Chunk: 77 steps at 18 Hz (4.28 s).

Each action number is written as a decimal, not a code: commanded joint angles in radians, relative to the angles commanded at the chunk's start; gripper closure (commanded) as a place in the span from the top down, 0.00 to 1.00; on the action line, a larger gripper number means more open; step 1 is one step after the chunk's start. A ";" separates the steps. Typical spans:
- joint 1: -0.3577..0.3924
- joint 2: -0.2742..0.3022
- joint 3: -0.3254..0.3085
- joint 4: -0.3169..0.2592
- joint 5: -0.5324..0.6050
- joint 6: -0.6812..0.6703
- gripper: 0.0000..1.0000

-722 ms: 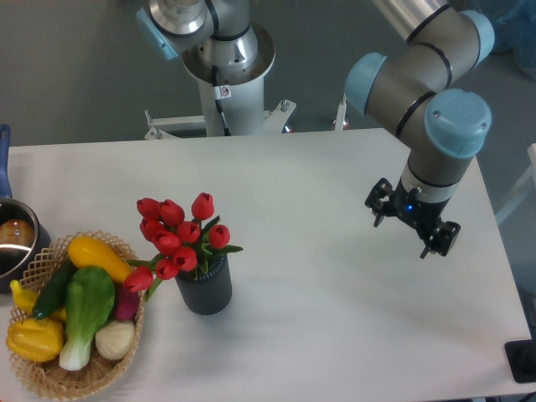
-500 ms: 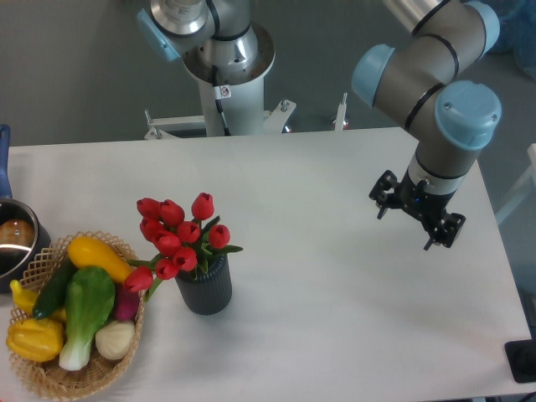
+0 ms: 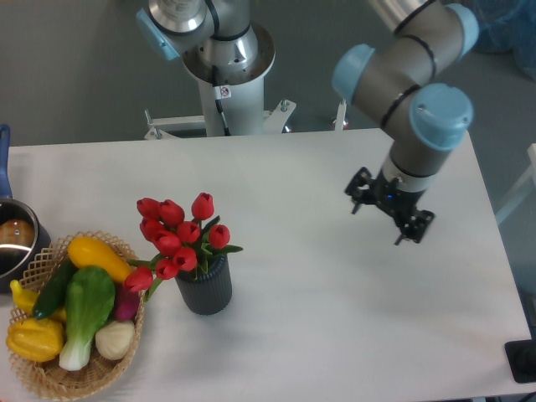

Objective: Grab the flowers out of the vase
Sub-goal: 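Move the open gripper toward the red tulips in the black vase, then lower the open gripper around the tulip stems above the vase rim, then close the gripper on the bunch of tulip stems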

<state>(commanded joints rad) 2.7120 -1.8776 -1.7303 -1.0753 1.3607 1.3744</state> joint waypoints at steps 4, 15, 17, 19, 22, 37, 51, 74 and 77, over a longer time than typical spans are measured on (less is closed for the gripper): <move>0.002 0.043 -0.025 -0.029 -0.095 0.000 1.00; -0.038 0.123 -0.078 -0.032 -0.411 -0.046 1.00; -0.041 0.150 -0.100 -0.035 -0.445 -0.048 1.00; -0.049 0.179 -0.130 -0.031 -0.451 -0.040 1.00; -0.051 0.186 -0.132 -0.028 -0.486 -0.041 1.00; -0.063 0.206 -0.140 -0.035 -0.596 -0.055 1.00; -0.141 0.088 -0.092 0.028 -0.761 -0.112 1.00; -0.155 0.058 -0.095 0.095 -0.815 -0.106 0.00; -0.149 0.066 -0.095 0.095 -0.815 -0.106 0.00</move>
<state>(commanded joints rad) 2.5633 -1.8116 -1.8254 -0.9802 0.5461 1.2686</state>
